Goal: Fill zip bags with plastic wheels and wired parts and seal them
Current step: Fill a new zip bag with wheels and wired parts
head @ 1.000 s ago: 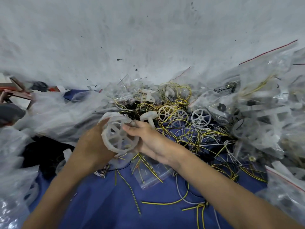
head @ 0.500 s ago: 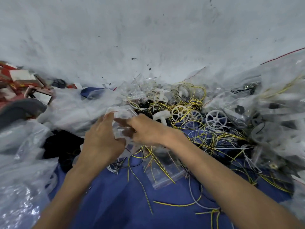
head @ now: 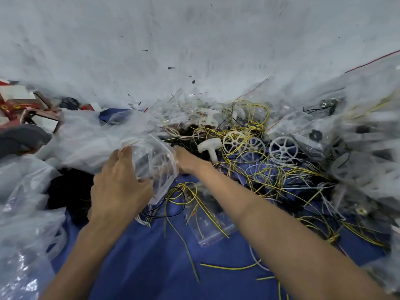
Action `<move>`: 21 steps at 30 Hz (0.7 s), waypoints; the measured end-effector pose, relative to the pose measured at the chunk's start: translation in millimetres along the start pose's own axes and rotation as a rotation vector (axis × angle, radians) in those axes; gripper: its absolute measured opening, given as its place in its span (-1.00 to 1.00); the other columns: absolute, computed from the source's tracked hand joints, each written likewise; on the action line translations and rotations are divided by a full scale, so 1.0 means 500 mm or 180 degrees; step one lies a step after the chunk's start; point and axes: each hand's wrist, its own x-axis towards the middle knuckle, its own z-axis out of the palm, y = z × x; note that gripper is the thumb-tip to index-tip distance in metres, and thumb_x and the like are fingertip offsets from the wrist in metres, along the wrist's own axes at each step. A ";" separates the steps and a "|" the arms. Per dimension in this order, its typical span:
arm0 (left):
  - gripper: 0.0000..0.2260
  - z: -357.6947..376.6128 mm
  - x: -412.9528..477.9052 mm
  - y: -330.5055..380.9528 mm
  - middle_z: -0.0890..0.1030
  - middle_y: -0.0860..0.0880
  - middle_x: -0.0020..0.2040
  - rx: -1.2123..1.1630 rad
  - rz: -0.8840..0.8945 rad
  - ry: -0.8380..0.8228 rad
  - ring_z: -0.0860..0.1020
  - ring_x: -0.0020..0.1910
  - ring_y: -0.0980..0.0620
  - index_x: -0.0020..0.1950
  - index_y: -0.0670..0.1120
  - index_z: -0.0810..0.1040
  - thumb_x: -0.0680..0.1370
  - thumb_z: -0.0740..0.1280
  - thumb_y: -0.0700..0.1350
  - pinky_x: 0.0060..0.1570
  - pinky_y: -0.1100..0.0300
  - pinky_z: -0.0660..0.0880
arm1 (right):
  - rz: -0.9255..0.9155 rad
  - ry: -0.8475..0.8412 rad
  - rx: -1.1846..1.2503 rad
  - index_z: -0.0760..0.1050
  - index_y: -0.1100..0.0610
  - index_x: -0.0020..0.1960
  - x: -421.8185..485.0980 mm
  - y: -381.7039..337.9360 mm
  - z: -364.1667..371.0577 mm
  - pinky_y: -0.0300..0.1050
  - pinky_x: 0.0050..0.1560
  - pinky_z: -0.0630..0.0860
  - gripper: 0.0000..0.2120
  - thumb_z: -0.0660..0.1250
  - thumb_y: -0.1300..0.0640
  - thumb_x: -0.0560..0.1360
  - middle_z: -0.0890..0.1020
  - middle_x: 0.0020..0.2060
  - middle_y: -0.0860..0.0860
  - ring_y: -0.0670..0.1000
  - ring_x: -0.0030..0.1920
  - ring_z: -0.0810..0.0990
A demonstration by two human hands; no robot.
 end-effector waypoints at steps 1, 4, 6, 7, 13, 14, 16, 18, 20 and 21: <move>-0.49 0.002 -0.002 0.000 0.44 -0.18 0.27 0.0036 0.0004 -0.0025 0.44 0.18 -0.31 0.32 -0.14 0.36 0.37 0.34 -0.20 0.09 -0.12 0.36 | 0.0156 -0.0288 -0.0078 0.29 0.25 0.39 0.003 0.013 0.022 0.06 0.34 0.31 -0.51 0.32 0.20 0.51 0.40 0.31 0.22 0.23 0.33 0.36; -0.47 -0.001 0.002 -0.003 0.44 -0.19 0.27 0.0033 -0.0047 -0.0012 0.42 0.20 -0.31 0.33 -0.13 0.35 0.37 0.35 -0.20 0.11 -0.13 0.35 | -0.0105 0.0634 -0.0674 0.26 0.24 0.37 -0.003 0.020 0.053 0.12 0.19 0.39 -0.54 0.27 0.14 0.53 0.37 0.31 0.19 0.27 0.25 0.42; -0.46 -0.003 0.005 -0.004 0.44 -0.18 0.30 0.0006 -0.0075 -0.0034 0.42 0.22 -0.31 0.34 -0.12 0.34 0.37 0.35 -0.21 0.13 -0.13 0.35 | -0.0264 0.1603 -0.0712 0.29 0.27 0.26 -0.010 0.008 0.031 0.15 0.05 0.40 -0.66 0.20 0.14 0.55 0.42 0.21 0.22 0.26 0.13 0.48; -0.46 -0.003 0.004 -0.003 0.44 -0.19 0.30 -0.0010 -0.0071 -0.0049 0.41 0.22 -0.30 0.35 -0.12 0.34 0.37 0.35 -0.22 0.14 -0.13 0.34 | -0.0250 0.1982 -0.0235 0.33 0.27 0.20 -0.014 -0.002 0.011 0.13 0.03 0.42 -0.70 0.21 0.11 0.55 0.46 0.13 0.21 0.23 0.07 0.50; -0.40 -0.005 -0.001 0.006 0.41 -0.17 0.37 -0.0450 0.0125 -0.0283 0.38 0.32 -0.20 0.40 -0.14 0.35 0.37 0.41 -0.26 0.25 0.01 0.27 | -0.0985 0.0500 0.4350 0.49 0.19 -0.08 -0.119 -0.086 -0.134 -0.12 -0.24 0.59 -0.94 0.31 0.23 0.45 0.65 -0.25 0.03 0.00 -0.29 0.63; -0.40 -0.007 0.001 0.006 0.42 -0.17 0.36 -0.0545 0.0141 -0.0351 0.39 0.32 -0.18 0.40 -0.14 0.36 0.37 0.43 -0.26 0.26 0.03 0.27 | -0.1004 -0.0108 0.4319 0.53 0.21 -0.09 -0.138 -0.089 -0.137 -0.14 -0.25 0.61 -0.91 0.28 0.25 0.44 0.66 -0.26 0.03 -0.01 -0.30 0.64; -0.42 -0.014 0.005 0.007 0.54 -0.24 0.20 -0.0750 0.0126 -0.0465 0.49 0.18 -0.22 0.37 -0.14 0.40 0.36 0.45 -0.28 0.16 0.02 0.36 | -0.0699 -0.0438 0.2860 0.52 0.28 0.02 -0.156 -0.087 -0.118 -0.12 -0.09 0.59 -0.83 0.32 0.28 0.43 0.66 -0.14 0.08 0.01 -0.16 0.64; -0.42 -0.018 0.007 0.008 0.62 -0.24 -0.07 -0.0923 0.0180 -0.0528 0.56 -0.08 -0.20 0.33 -0.12 0.44 0.34 0.46 -0.30 -0.02 0.03 0.41 | -0.0699 -0.0064 0.0796 0.46 0.36 0.14 -0.160 -0.079 -0.085 -0.08 0.05 0.46 -0.73 0.35 0.30 0.46 0.59 0.00 0.18 0.10 0.01 0.57; -0.39 -0.017 0.004 0.013 0.61 -0.18 -0.02 -0.0998 0.0300 -0.0579 0.55 -0.04 -0.13 0.34 -0.15 0.44 0.31 0.47 -0.34 0.01 0.11 0.39 | -0.0931 0.0013 -0.0532 0.34 0.34 0.31 -0.155 -0.079 -0.039 -0.08 0.23 0.32 -0.57 0.32 0.27 0.48 0.42 0.25 0.29 0.19 0.27 0.41; -0.37 -0.014 0.002 0.015 0.58 -0.17 0.12 -0.0976 0.0398 -0.0569 0.53 0.10 -0.13 0.34 -0.17 0.43 0.29 0.47 -0.37 0.11 0.15 0.36 | -0.0950 -0.0241 -0.0951 0.15 0.31 0.44 -0.153 -0.081 -0.017 -0.04 0.36 0.21 -0.39 0.32 0.24 0.48 0.20 0.40 0.32 0.25 0.40 0.22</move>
